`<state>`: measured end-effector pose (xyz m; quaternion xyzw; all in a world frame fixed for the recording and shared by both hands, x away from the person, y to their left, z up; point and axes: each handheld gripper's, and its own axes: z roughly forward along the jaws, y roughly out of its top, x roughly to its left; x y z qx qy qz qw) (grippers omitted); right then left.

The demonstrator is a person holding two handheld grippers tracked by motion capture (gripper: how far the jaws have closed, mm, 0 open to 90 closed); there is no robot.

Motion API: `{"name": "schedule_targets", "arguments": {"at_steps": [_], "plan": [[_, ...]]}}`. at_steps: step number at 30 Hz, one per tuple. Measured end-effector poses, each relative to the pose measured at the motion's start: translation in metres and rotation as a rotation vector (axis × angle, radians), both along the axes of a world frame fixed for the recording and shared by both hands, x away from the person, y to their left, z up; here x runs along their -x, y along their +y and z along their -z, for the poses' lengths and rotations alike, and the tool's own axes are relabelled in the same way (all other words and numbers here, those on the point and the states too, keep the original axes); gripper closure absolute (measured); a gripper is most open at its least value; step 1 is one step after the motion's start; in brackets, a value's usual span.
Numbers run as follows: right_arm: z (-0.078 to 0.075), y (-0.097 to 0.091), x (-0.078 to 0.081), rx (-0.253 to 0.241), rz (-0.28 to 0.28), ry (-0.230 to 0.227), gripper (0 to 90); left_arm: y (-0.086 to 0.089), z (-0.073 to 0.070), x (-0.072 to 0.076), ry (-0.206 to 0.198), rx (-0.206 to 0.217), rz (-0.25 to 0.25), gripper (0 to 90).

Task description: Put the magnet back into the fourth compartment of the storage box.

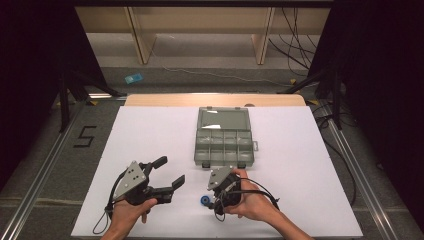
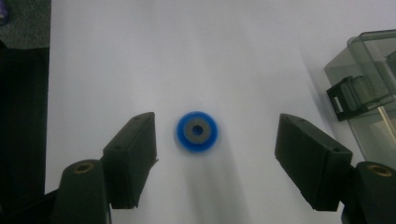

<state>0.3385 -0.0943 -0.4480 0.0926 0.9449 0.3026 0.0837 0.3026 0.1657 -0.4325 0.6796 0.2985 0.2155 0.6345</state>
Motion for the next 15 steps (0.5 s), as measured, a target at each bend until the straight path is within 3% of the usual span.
{"name": "schedule_targets", "arguments": {"at_steps": [15], "plan": [[0.010,0.017,-0.007,0.091,-0.055,0.058,41.0,0.000,0.000,0.000,0.000,0.002,-0.002,16.4]]}}
